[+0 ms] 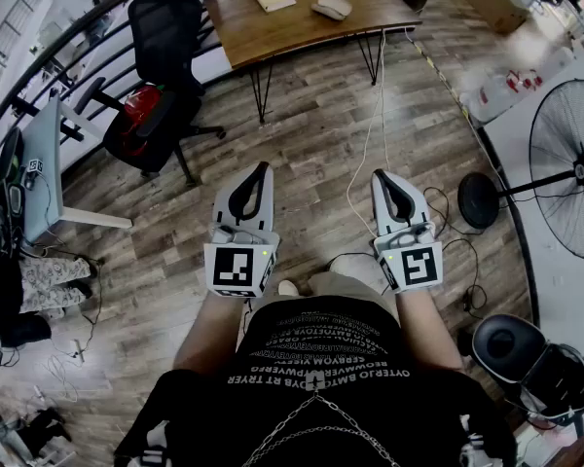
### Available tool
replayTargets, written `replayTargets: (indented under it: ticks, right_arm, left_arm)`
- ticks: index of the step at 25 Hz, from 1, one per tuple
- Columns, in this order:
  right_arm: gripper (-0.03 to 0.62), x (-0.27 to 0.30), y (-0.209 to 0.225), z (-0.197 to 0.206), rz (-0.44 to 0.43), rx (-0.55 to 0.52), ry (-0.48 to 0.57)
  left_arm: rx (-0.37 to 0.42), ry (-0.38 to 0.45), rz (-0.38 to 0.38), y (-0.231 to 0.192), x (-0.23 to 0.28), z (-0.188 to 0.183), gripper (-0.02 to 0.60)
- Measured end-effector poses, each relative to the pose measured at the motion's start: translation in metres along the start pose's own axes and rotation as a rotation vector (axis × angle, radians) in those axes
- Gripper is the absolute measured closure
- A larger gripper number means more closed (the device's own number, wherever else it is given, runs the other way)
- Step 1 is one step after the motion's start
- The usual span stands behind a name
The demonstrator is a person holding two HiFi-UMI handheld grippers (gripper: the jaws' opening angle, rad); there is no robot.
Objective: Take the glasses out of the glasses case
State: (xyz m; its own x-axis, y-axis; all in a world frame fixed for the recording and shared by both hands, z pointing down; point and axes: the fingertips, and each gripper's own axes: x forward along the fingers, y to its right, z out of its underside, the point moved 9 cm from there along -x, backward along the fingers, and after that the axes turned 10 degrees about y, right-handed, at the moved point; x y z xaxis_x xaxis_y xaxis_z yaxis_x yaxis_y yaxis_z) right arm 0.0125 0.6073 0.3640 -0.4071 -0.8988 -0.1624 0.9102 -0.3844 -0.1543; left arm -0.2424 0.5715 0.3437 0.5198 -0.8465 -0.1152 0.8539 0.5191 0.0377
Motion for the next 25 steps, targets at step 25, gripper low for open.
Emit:
replayTargets:
  ticks: [25]
  right_arm:
    - [0.513, 0.038, 0.156, 0.036, -0.118, 0.055, -0.019]
  left_arm:
    - [0.058, 0.001, -0.040, 0.076, 0.146, 0.006, 0.553]
